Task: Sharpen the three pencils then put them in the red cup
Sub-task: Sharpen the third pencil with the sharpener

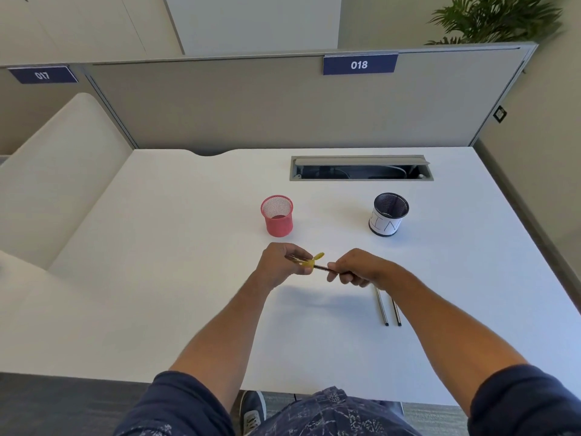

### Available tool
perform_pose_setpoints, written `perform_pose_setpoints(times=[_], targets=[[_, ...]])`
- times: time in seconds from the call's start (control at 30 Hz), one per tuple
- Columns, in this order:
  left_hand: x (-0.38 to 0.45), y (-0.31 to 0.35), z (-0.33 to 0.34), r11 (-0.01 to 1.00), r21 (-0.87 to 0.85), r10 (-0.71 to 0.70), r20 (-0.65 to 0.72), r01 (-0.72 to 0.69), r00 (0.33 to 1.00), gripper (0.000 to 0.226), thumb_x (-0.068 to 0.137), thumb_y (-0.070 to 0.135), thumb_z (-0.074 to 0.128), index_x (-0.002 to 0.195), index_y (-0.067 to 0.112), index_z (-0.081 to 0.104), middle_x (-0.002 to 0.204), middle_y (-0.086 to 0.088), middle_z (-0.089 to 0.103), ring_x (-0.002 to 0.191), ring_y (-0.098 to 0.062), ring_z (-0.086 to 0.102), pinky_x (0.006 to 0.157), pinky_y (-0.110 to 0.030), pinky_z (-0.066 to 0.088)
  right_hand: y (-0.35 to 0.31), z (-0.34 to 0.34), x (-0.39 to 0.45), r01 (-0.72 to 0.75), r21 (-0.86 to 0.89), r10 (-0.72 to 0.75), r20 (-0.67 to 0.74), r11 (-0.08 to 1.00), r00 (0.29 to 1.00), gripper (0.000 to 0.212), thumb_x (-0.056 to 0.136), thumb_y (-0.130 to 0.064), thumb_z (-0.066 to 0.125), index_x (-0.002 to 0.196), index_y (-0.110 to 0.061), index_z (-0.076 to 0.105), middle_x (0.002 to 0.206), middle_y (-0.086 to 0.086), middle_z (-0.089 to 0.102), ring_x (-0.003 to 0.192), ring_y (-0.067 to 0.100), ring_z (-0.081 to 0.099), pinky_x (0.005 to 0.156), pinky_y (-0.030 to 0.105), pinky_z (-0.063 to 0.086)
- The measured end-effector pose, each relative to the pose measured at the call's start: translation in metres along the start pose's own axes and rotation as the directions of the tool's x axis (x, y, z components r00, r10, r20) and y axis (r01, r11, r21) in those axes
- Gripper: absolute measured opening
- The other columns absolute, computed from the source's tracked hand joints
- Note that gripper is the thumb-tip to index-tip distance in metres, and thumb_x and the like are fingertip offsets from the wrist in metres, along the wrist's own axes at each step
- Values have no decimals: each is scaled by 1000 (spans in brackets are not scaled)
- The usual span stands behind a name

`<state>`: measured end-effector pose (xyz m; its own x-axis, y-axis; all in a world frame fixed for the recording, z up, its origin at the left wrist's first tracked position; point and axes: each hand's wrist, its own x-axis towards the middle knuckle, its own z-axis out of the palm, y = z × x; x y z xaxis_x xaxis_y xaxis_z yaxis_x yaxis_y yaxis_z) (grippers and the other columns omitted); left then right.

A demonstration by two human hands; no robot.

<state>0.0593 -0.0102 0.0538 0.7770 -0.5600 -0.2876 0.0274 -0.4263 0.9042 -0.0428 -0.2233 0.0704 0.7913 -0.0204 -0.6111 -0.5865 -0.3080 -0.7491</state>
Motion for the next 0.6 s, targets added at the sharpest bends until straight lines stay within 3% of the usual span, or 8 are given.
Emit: perform_pose_setpoints(times=[0.07,0.2,0.3,0.37,0.4,0.5,0.6], targets=[[-1,-1,1,1000,2,2,3,-2,1000,30,66,1,91,92,14,82,87,-4,80,76,-11,71,81,-26,59,1,1,0,4,-40,-4,7,999,1000,31,100,-36,59,95,-12,78,59,2,51,50,14,28,49,24,19],[-2,-3,2,999,-29,-23,9,23,1000,26,72,4,89,95,13,82,90,-7,79,81,-13,72,85,-30,58,3,7,-3,171,-80,-178,-90,982,980,21,87,-26,78,99,-11,69,72,6,74,50,12,44,48,24,35],[-4,-4,2,999,-49,-16,17,16,1000,14,79,14,86,92,13,83,88,-9,79,79,-10,70,82,-27,54,6,12,-2,201,-344,-302,-268,917,915,9,84,-32,78,88,-28,71,78,-9,73,61,7,56,62,31,48],[-7,-3,4,998,-67,-21,1,21,1000,10,86,19,80,90,11,83,84,-12,79,72,-7,66,72,-20,49,10,17,-2,149,-572,-432,-400,807,808,7,87,-42,73,88,-35,73,84,-16,69,74,2,58,67,28,47],[-9,-2,4,997,-79,-29,-14,28,999,13,89,21,78,89,9,83,81,-14,78,67,-5,63,66,-17,47,14,20,0,174,-680,-562,-405,712,721,8,89,-42,72,89,-36,75,86,-15,68,78,4,59,65,28,45],[-9,-4,1,990,-109,-93,-13,91,996,28,93,31,73,88,5,82,82,-17,77,60,-6,59,62,-19,43,28,23,8,300,-837,-834,-286,457,473,7,87,-30,79,90,-24,76,82,-8,66,72,16,61,54,25,42],[-9,-8,-2,985,-115,-123,37,126,992,28,89,35,76,89,7,82,86,-16,78,67,-11,59,66,-24,42,33,22,11,336,-850,-872,-249,405,421,10,89,-30,75,87,-20,75,77,-7,66,67,19,62,49,28,45]])
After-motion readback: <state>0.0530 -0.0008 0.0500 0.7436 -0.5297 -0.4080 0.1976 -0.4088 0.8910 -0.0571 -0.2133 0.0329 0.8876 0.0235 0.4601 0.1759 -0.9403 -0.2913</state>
